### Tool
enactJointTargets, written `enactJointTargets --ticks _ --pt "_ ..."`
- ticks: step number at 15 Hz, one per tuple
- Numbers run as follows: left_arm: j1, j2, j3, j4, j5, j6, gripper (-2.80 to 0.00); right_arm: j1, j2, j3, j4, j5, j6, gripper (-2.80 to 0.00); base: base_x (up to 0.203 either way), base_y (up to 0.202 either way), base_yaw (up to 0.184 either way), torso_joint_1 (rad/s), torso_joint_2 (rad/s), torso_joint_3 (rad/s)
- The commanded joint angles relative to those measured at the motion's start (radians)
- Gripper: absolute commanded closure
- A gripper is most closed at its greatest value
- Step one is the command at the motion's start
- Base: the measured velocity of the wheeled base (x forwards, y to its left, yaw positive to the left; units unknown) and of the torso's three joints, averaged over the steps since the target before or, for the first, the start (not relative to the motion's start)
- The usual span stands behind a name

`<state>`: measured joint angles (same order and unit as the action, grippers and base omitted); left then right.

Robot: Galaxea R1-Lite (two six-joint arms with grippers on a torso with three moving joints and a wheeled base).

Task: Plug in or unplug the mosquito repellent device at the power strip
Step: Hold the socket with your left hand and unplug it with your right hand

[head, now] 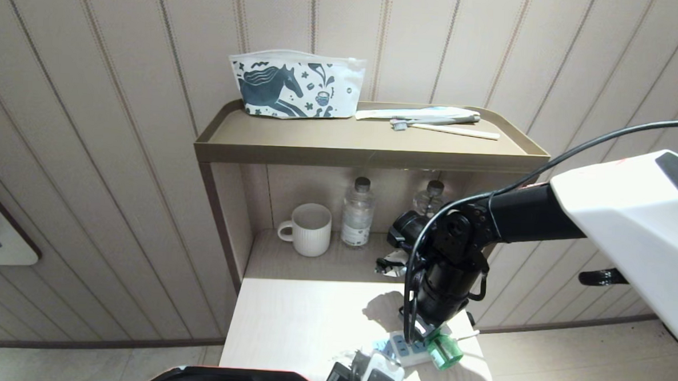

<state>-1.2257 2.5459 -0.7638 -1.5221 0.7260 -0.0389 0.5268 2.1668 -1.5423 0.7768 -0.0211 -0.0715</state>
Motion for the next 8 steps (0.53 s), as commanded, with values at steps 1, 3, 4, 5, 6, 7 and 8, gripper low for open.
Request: enactJointTargets --ticks 1,3,4,5,6,7,8 --pt "0.0 0.001 0.0 -0.043 0.004 -0.001 0.0 0.001 0.008 0.001 0.004 0.0 -0.001 0.0 0.0 0.0 0.0 0.0 0.0 0.0" --pt "-0.002 0.027 -0.007 -0.043 0.003 -0.001 0.0 0.012 0.03 -0.007 0.004 0.0 -0.001 0.0 0.0 0.0 0.0 0.0 0.0 0.0" --pt "-0.004 0.066 -0.017 -0.043 0.001 -0.001 0.0 0.017 0.031 -0.014 0.004 0.0 -0.001 0.0 0.0 0.0 0.0 0.0 0.0 0.0" --pt "-0.006 0.073 -0.022 -0.043 0.0 -0.001 0.0 0.018 0.03 -0.015 0.004 0.0 -0.001 0.0 0.0 0.0 0.0 0.0 0.0 0.0" --pt "-0.013 0.073 -0.02 -0.043 -0.001 -0.002 0.0 0.018 0.024 -0.018 0.004 -0.004 -0.001 0.0 0.0 0.0 0.0 0.0 0.0 0.0" --pt "-0.017 0.074 -0.02 -0.043 -0.001 -0.002 0.0 0.018 0.02 -0.022 0.004 -0.006 -0.001 0.0 0.0 0.0 0.0 0.0 0.0 0.0" --pt "-0.018 0.076 -0.019 -0.043 -0.002 -0.002 0.0 0.018 0.016 -0.025 0.006 -0.008 -0.002 0.0 0.0 0.0 0.0 0.0 0.0 0.0"
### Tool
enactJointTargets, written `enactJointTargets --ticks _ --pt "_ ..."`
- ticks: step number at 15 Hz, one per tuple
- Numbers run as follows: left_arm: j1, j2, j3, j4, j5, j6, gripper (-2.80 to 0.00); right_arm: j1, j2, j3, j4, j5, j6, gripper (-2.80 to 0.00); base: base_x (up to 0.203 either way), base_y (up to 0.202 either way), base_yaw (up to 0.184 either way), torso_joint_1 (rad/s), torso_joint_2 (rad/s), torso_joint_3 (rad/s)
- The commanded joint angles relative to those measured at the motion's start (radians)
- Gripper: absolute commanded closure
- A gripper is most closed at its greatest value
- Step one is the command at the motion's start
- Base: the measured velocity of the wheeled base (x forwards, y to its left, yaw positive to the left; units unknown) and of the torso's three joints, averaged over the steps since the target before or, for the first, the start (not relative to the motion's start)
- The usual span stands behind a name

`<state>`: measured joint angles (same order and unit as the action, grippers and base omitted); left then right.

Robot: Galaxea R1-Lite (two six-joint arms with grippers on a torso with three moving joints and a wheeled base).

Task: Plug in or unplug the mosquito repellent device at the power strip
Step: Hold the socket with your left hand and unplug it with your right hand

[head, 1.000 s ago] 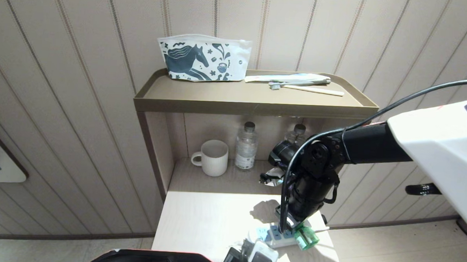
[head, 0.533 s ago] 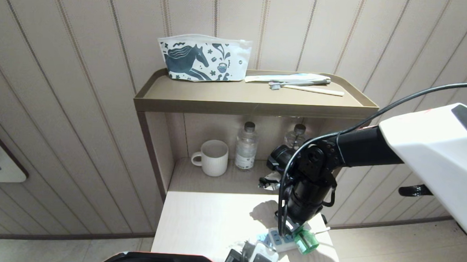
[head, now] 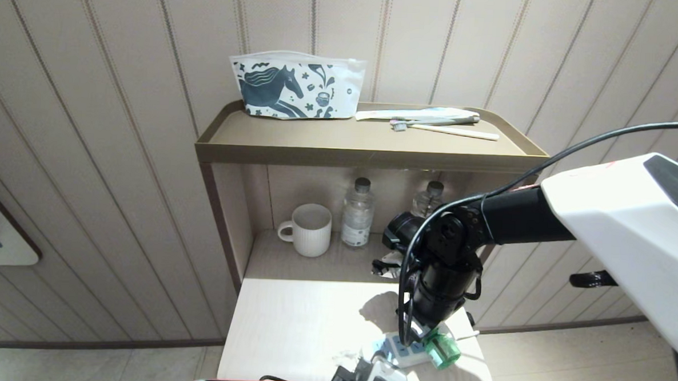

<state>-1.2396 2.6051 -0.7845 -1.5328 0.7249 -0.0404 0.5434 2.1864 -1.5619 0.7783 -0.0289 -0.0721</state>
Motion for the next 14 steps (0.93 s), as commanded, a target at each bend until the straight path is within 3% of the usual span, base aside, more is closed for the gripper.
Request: enactJointTargets --ticks 1,14 --pt "-0.004 0.016 0.002 -0.032 -0.002 -0.001 0.0 0.002 -0.005 -0.006 0.005 -0.001 -0.003 0.0 0.0 0.0 0.0 0.0 0.0 0.0" --pt "-0.006 -0.032 0.016 -0.032 0.004 -0.003 0.0 0.034 -0.153 -0.001 0.044 -0.048 -0.012 0.0 0.0 0.0 0.0 0.0 0.0 0.0"
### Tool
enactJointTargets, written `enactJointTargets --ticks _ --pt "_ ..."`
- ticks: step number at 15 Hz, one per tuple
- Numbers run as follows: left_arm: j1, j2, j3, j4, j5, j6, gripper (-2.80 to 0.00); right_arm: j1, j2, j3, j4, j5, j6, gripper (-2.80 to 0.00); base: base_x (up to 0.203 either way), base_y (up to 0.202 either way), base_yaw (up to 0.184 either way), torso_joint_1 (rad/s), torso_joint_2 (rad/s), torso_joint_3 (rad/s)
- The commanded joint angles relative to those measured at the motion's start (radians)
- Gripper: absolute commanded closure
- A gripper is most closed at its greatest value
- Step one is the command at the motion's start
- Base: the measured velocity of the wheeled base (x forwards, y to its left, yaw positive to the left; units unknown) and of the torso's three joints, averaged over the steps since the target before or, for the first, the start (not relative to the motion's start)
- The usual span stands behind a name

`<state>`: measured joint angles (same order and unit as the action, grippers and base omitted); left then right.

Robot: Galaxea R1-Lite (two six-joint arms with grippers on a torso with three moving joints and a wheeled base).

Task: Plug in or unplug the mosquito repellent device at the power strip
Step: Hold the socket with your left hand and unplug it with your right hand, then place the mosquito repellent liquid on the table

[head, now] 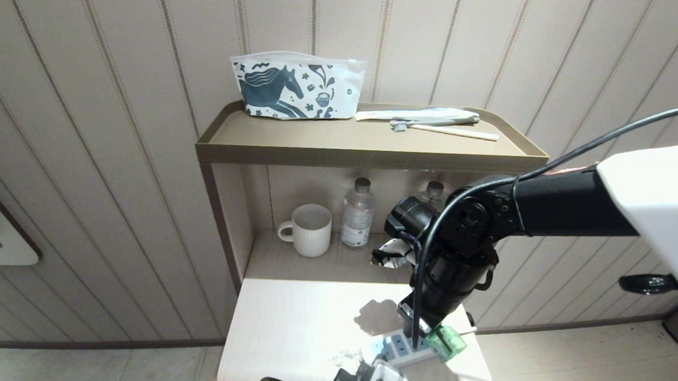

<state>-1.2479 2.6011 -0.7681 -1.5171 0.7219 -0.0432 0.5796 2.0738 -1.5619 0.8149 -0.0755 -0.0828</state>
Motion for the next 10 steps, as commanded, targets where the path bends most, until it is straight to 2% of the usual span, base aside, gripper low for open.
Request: enactJointTargets --ticks 1,4,7,9,10 --pt "0.003 -0.061 0.004 -0.048 0.007 0.002 0.0 -0.004 -0.062 0.001 0.01 -0.001 -0.001 0.0 0.0 0.0 0.0 0.0 0.0 0.0" --pt "0.035 -0.228 0.02 -0.048 0.004 0.034 0.0 -0.008 -0.139 0.006 0.032 -0.001 0.001 0.0 0.0 0.0 0.0 0.0 0.0 0.0" --pt "0.099 -0.351 0.027 -0.046 -0.001 0.103 0.0 -0.007 -0.169 0.011 0.056 -0.001 0.006 0.0 0.0 0.0 0.0 0.0 0.0 0.0" --pt "0.114 -0.41 0.048 -0.045 -0.002 0.14 0.0 -0.002 -0.224 0.038 0.059 -0.001 0.006 0.0 0.0 0.0 0.0 0.0 0.0 0.0" --pt "0.124 -0.49 0.067 -0.043 -0.002 0.164 0.0 0.0 -0.25 0.058 0.06 -0.001 0.006 0.0 0.0 0.0 0.0 0.0 0.0 0.0"
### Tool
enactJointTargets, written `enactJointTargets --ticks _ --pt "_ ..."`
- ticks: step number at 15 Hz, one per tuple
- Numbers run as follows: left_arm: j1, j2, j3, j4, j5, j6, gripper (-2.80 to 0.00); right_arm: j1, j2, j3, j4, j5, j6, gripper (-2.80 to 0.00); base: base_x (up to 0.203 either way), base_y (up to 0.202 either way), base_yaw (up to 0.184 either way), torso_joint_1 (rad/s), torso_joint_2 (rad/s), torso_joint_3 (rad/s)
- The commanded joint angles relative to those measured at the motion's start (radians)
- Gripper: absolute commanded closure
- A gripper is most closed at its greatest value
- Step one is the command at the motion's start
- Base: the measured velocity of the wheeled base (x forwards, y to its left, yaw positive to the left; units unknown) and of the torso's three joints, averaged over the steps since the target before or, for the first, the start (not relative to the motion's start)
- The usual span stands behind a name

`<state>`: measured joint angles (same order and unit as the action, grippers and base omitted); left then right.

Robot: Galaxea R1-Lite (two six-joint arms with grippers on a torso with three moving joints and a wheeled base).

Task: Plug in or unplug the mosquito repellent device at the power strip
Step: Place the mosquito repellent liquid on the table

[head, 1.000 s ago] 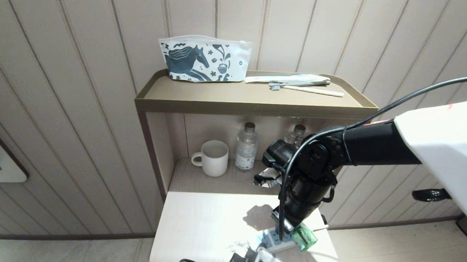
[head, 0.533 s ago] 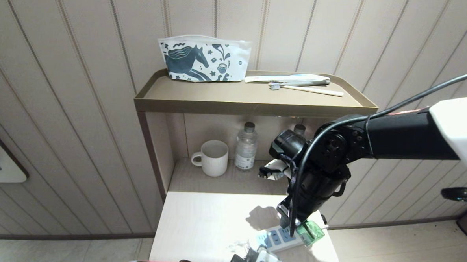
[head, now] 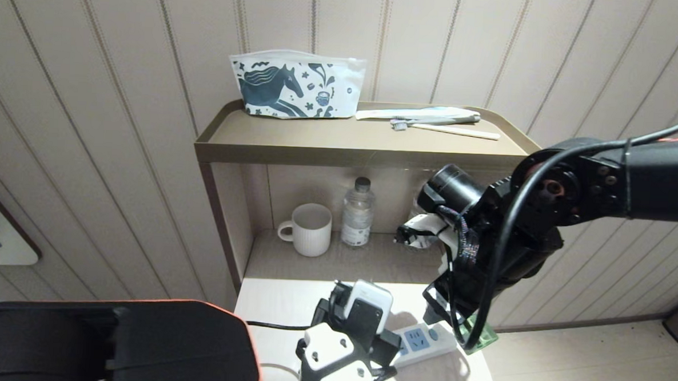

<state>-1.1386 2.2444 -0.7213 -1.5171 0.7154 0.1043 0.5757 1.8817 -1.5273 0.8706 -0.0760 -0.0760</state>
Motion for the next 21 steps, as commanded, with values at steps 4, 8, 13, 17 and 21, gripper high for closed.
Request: enactJointTargets --ticks 4,8,13,17,21 --pt "0.118 -0.514 0.178 0.049 0.003 0.072 0.0 0.004 -0.149 0.079 0.004 0.003 0.001 0.0 0.0 0.0 0.0 0.0 0.0 0.0" --pt "0.283 -0.963 0.25 0.378 -0.011 0.086 0.0 0.012 -0.202 0.108 0.005 0.004 0.002 0.0 0.0 0.0 0.0 0.0 0.0 0.0" --pt "0.503 -1.564 0.14 1.294 0.039 0.056 0.0 -0.002 -0.26 0.154 -0.001 0.004 0.011 0.0 0.0 0.0 0.0 0.0 0.0 0.0" --pt "0.856 -1.746 0.137 1.595 0.187 -0.07 0.0 -0.005 -0.263 0.156 -0.005 0.009 0.028 0.0 0.0 0.0 0.0 0.0 0.0 0.0" --pt "1.0 -1.929 0.503 1.6 0.095 -0.125 0.0 -0.006 -0.29 0.17 -0.036 0.012 0.048 0.0 0.0 0.0 0.0 0.0 0.0 0.0"
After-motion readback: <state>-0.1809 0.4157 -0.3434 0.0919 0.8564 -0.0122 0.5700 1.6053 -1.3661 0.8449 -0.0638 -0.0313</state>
